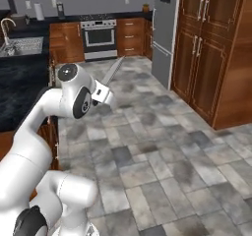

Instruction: Pick up the metallic utensils from the counter and place them in the open drawer. Make sure not to pick up any wooden utensils.

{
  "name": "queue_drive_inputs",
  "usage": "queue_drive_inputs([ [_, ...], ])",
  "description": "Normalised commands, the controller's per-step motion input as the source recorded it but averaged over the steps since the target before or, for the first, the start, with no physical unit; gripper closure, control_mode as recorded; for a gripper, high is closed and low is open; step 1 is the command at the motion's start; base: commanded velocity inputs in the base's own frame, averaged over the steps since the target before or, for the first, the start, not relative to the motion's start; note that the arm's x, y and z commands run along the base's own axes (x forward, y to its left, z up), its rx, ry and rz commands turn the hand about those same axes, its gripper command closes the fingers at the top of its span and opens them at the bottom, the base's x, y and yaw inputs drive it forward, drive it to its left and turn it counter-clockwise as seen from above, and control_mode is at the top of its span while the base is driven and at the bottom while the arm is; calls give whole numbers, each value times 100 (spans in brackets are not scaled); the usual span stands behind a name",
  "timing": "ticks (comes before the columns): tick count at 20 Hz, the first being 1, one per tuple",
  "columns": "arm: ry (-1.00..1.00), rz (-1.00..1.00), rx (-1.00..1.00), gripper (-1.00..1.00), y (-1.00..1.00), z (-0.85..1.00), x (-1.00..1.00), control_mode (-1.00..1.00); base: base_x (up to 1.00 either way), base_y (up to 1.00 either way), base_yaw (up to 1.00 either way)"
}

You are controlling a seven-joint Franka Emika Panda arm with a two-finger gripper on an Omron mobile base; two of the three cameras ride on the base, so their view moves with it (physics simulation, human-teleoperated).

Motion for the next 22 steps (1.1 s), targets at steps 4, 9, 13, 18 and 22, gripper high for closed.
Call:
queue_drive_inputs([
  [4, 0, 0, 0, 100, 0, 0, 0, 100, 100, -90, 37],
  [9, 0, 0, 0, 100, 0, 0, 0, 100, 100, -85, 43],
  [13, 0, 0, 0, 100, 0, 0, 0, 100, 100, -69, 47],
  [18, 0, 0, 0, 100, 0, 0, 0, 100, 100, -52, 47],
  [22, 0, 0, 0, 100, 0, 0, 0, 100, 100, -33, 44],
])
